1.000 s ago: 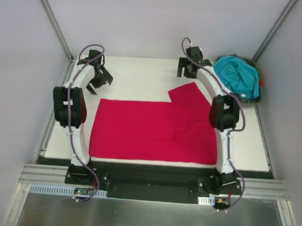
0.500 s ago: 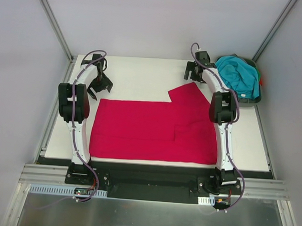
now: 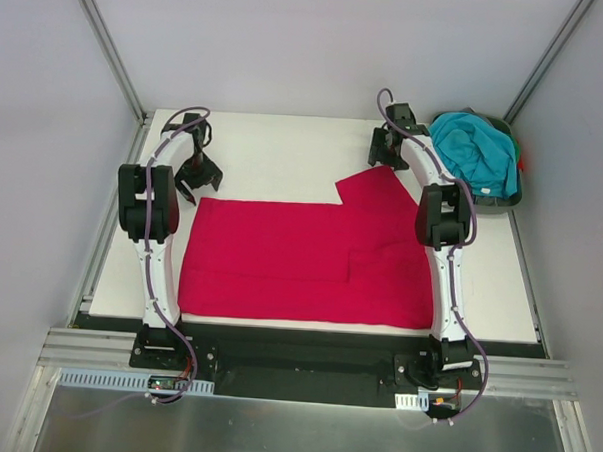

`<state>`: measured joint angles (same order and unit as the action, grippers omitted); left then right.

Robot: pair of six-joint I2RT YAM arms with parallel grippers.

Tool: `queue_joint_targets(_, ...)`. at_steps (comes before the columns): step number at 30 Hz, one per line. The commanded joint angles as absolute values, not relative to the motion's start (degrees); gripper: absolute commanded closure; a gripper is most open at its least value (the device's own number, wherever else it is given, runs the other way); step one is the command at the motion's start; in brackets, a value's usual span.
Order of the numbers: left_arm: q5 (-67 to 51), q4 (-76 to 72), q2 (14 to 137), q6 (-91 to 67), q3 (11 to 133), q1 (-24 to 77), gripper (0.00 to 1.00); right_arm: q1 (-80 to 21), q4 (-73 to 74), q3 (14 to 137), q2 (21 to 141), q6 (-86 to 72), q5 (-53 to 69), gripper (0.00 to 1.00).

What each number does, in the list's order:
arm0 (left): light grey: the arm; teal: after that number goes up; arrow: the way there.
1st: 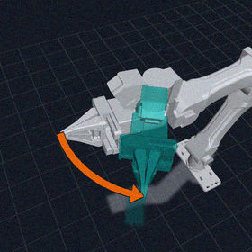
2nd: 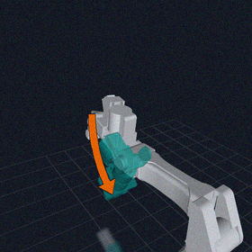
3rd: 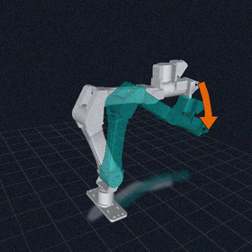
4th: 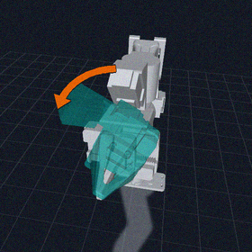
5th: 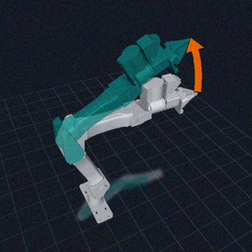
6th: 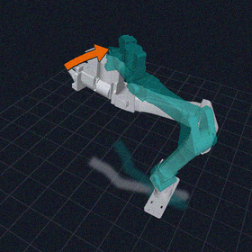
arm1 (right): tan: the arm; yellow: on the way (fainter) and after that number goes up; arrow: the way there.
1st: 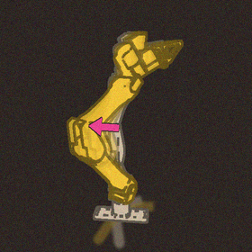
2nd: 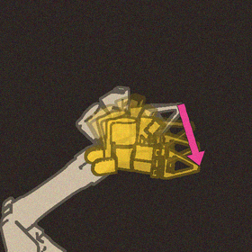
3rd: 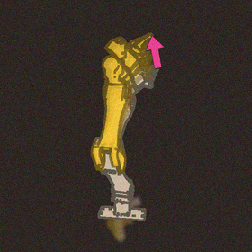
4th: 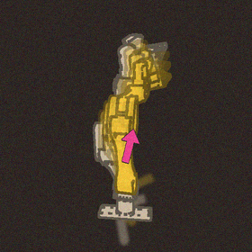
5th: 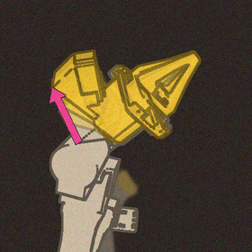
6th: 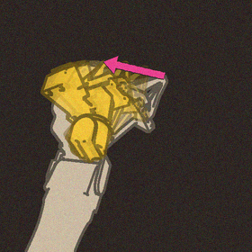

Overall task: Fold and stack the t-shirts
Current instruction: Grap the side of the flattened tshirt furthest away from the robot with both arms

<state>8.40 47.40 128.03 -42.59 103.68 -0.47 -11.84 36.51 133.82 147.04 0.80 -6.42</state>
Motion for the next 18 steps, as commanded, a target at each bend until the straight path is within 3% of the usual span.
queue_joint_targets(1,8.8,50.3,128.8,-43.3,104.8,-1.1,0.28,-12.3,42.9,135.9,146.7,0.3,-8.0,0.35)
queue_joint_targets(6,8.3,50.3,129.7,-43.4,105.2,-1.1,0.33,-12.4,44.8,138.2,147.9,0.1,-9.0,0.48)
queue_joint_targets(10,8.2,50.4,130.0,-43.5,105.1,-1.2,0.45,-12.4,45.8,138.6,148.2,0.2,-9.3,0.64)
queue_joint_targets(18,7.9,50.8,129.6,-43.3,105.2,-1.4,0.65,-12.6,43.2,134.6,146.1,0.3,-8.3,0.84)
